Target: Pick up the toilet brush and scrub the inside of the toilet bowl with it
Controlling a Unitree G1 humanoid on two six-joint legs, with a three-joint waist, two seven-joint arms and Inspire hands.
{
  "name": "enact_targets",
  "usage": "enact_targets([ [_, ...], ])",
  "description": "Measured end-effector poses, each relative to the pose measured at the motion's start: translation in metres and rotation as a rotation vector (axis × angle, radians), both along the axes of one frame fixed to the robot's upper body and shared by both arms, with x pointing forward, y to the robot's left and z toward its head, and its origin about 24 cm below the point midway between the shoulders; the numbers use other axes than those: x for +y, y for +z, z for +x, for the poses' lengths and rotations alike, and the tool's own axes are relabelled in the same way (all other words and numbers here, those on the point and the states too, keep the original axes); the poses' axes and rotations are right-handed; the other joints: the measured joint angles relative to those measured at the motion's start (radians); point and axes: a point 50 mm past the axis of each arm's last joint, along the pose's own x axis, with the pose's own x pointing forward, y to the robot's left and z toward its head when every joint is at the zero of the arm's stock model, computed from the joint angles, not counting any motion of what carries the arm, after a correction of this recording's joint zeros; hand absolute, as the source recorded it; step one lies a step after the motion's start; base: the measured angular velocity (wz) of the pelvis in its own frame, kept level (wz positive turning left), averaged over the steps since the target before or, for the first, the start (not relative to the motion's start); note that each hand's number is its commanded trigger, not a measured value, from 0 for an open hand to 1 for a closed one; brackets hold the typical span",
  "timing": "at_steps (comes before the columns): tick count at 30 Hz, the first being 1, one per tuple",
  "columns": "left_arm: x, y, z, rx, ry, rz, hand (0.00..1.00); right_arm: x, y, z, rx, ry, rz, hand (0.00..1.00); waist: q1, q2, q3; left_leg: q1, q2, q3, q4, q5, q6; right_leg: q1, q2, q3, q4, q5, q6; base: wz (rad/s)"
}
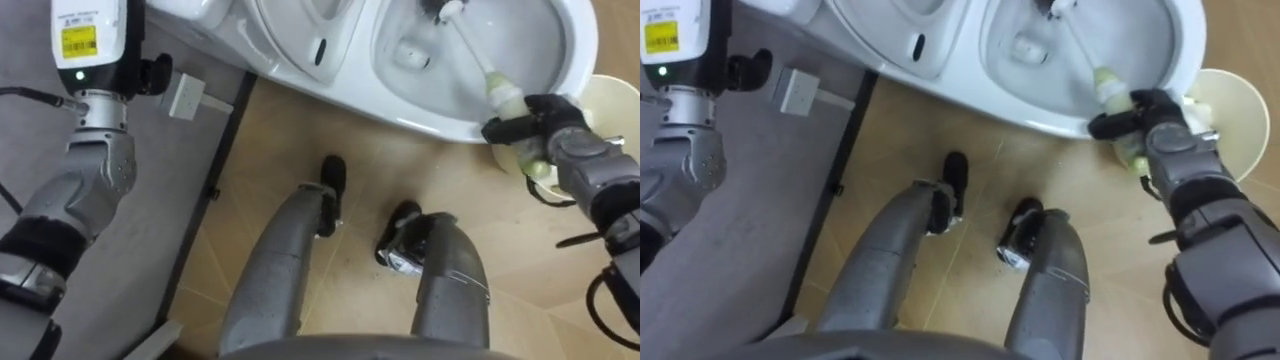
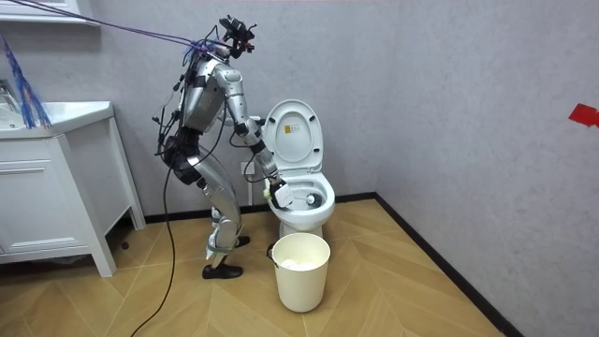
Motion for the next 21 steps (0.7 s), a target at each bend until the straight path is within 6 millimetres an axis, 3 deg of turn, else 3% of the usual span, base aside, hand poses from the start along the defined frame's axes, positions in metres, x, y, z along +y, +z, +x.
enact_targets([
  [6,-0.001,-0.002,0.0,0.032,-0.013,0.08,0.0,-0.009,-0.005,-0.007,0.043,0.003,0.033,1.0,0.003,0.001,-0.0006,0.015,-0.007,-0.002,0.0,0.006,0.011,0.017,-0.002,0.003,-0.006,0.011,0.016,0.01],
  [11,-0.001,-0.007,-0.001,0.083,-0.015,0.085,0.0,-0.02,-0.002,-0.009,0.099,0.168,-0.212,1.0,0.015,0.005,-0.0009,0.044,-0.003,-0.003,-0.022,0.008,0.015,0.045,0.006,-0.001,-0.036,0.026,0.023,-0.08],
  [15,-0.004,-0.017,-0.003,0.178,-0.033,0.081,0.0,-0.021,-0.011,-0.019,0.225,0.362,-0.438,1.0,0.039,0.013,-0.0006,0.109,-0.002,-0.001,-0.038,0.005,0.015,0.11,0.019,0.0,-0.064,0.03,0.023,-0.04],
  [19,-0.016,-0.034,-0.01,0.27,-0.052,0.031,0.0,-0.025,-0.033,-0.043,0.335,0.409,-0.46,1.0,0.08,0.026,-0.0048,0.186,-0.002,-0.001,-0.071,-0.003,0.009,0.185,0.027,-0.002,-0.103,0.027,0.027,-0.01],
  [21,-0.013,-0.046,-0.021,0.327,-0.042,0.019,0.0,-0.028,-0.043,-0.058,0.373,0.412,-0.447,1.0,0.082,0.03,-0.0088,0.221,-0.001,-0.001,-0.084,-0.008,0.004,0.225,0.029,-0.004,-0.124,0.026,0.028,0.0],
])
